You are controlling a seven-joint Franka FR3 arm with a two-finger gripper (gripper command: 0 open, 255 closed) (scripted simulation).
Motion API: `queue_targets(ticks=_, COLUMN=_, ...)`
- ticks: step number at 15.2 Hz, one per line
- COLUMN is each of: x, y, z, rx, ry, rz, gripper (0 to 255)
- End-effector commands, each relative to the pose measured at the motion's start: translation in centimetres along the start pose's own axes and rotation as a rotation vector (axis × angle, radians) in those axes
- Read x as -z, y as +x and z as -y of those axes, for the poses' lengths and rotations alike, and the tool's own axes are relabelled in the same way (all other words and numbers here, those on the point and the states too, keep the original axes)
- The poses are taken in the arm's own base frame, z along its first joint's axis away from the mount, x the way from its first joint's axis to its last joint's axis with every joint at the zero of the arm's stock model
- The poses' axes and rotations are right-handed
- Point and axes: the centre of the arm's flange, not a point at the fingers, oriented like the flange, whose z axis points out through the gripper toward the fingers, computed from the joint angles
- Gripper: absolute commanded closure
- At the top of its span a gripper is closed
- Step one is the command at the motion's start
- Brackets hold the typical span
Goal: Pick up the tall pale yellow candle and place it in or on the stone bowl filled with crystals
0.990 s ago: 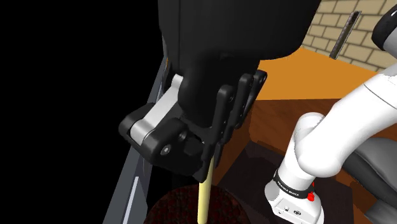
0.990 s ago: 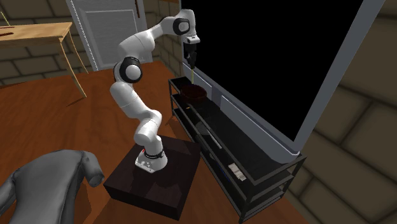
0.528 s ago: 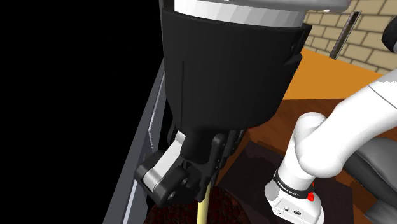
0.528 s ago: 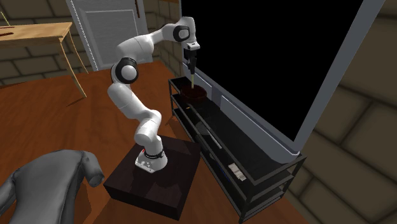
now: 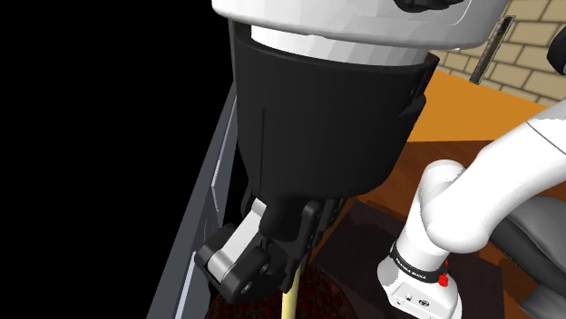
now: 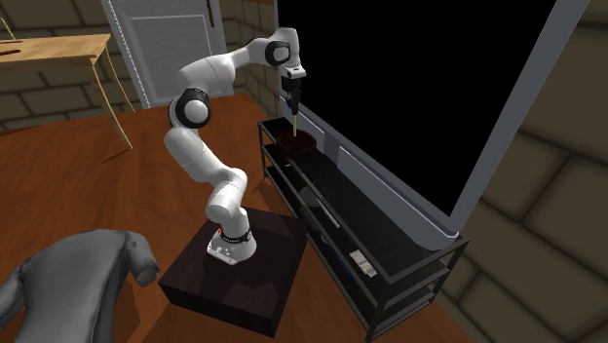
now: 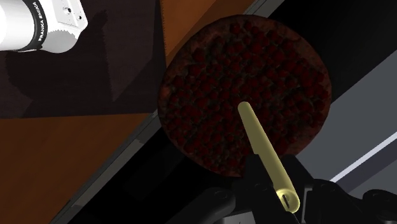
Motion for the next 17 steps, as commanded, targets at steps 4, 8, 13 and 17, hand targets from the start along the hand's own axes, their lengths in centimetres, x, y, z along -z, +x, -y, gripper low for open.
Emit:
queue_targets(ticks=4, x=0.0, y=0.0, z=0.0, rx=0.0, ry=-0.001, rz=0.001, gripper=0)
queue_targets(ticks=8, x=2.6, y=0.0, z=0.0, rx=0.0, ry=-0.001, rz=0.001, gripper=0)
queue_targets(ticks=13, x=5.0, y=0.0, z=0.0, rx=0.0, ry=-0.001, rz=0.001, gripper=0)
queue_targets(ticks=17, x=5.0, y=0.0, z=0.0, rx=0.0, ry=-0.001, rz=0.001, gripper=0)
